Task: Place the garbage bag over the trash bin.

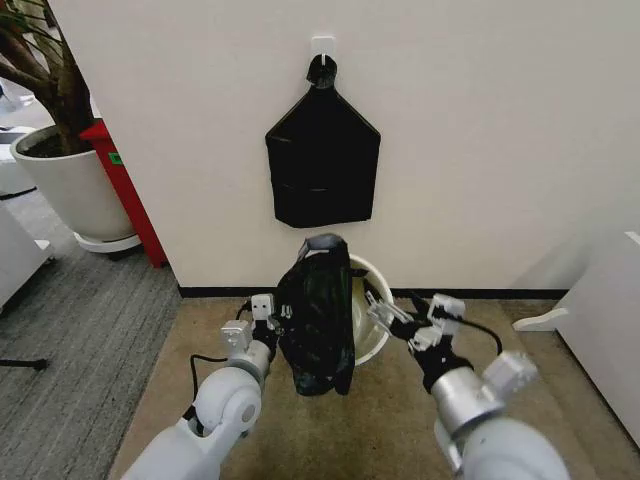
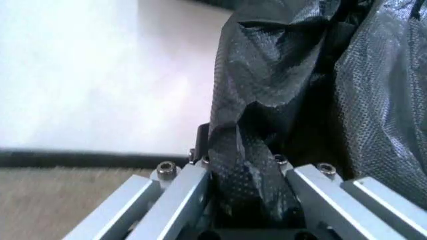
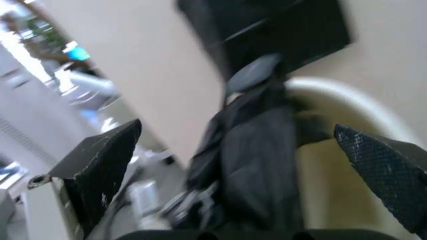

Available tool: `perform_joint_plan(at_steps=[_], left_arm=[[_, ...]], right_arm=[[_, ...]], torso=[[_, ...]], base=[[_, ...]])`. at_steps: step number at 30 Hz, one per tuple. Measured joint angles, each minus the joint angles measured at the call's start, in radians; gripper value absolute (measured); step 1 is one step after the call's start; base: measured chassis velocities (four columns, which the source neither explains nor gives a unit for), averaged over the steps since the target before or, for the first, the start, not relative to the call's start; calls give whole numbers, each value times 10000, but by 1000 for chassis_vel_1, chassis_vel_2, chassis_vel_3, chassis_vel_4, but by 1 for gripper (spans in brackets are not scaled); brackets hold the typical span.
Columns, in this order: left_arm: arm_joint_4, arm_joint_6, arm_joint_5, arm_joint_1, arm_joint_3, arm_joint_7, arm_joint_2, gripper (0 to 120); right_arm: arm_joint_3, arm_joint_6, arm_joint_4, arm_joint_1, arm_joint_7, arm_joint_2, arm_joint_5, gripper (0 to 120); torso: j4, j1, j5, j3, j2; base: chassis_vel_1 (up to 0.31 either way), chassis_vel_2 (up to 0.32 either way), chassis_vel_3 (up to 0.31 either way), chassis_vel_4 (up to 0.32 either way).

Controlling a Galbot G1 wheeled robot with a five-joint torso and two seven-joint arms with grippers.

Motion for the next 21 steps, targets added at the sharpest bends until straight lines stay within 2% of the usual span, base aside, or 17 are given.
perform_joint_plan(at_steps=[6,10,21], left_arm=[[108,-644,343,-45,51,594,-8,3],[61,-810,475,-48,65,815,24,3],[-144,-846,521,-79,12,1063,146,3]], right_arm=[[-542,-164,-601,1087,-474,-46,33,100],[-890,-258,-1051,2040,-64,134,358,100],[-1155,-408,-1526,2874,1189,427,1047,100]], torso=[[0,0,1,0,0],[1,0,1,0,0],[0,0,1,-1,2]], base=[[0,0,0,0],[0,0,0,0],[0,0,0,0]])
